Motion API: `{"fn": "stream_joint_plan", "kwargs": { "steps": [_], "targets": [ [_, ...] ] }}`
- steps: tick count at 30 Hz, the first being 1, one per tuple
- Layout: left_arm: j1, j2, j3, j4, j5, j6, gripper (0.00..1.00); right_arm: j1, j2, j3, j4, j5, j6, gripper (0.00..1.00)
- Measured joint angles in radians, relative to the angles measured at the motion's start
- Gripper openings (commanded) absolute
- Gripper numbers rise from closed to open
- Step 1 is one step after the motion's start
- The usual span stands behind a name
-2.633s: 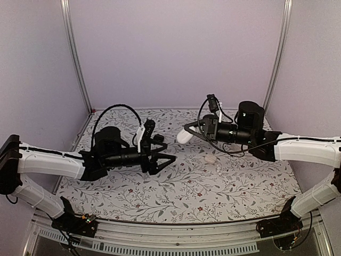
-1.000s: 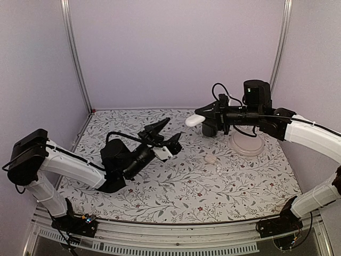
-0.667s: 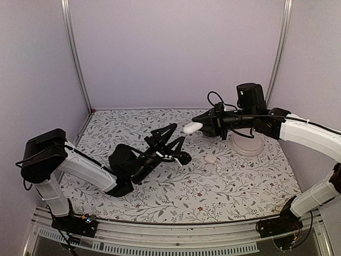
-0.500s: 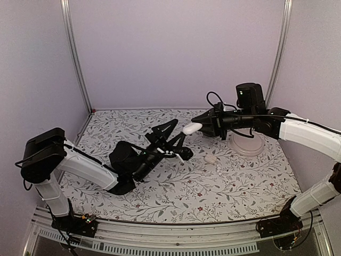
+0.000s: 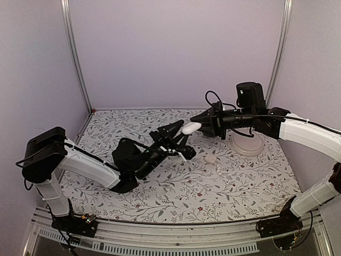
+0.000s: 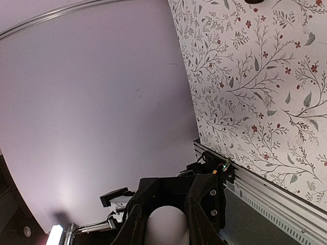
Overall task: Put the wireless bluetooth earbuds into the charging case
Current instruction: Pass from the right arm to the left
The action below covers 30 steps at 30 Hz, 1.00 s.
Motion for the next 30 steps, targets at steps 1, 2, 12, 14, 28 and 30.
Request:
{"fn": "stream_joint_plan", "kwargs": {
  "steps": [1,2,12,14,28,30],
  "targets": [
    [0.0,0.004,0.005,0.0,0.006,-0.004,0.4,0.002,0.0,0.0,0.002,-0.003,-0.002,0.02],
    [0.0,0.007,0.01,0.001,0.013,-0.007,0.38,0.003,0.0,0.0,0.006,-0.005,-0.003,0.02],
    [0.0,0.01,0.012,0.016,0.067,-0.03,0.34,0.013,0.0,0.0,0.021,-0.034,-0.036,0.02],
    [0.0,0.01,0.012,0.019,0.073,-0.034,0.33,0.014,-0.002,0.001,0.022,-0.036,-0.04,0.02],
    [0.005,0.01,0.012,0.023,0.09,-0.04,0.07,0.018,-0.012,0.002,0.019,-0.035,-0.083,0.02],
    [0.005,0.01,0.012,0.023,0.09,-0.041,0.0,0.018,-0.012,0.002,0.019,-0.035,-0.085,0.03]
  ]
}}
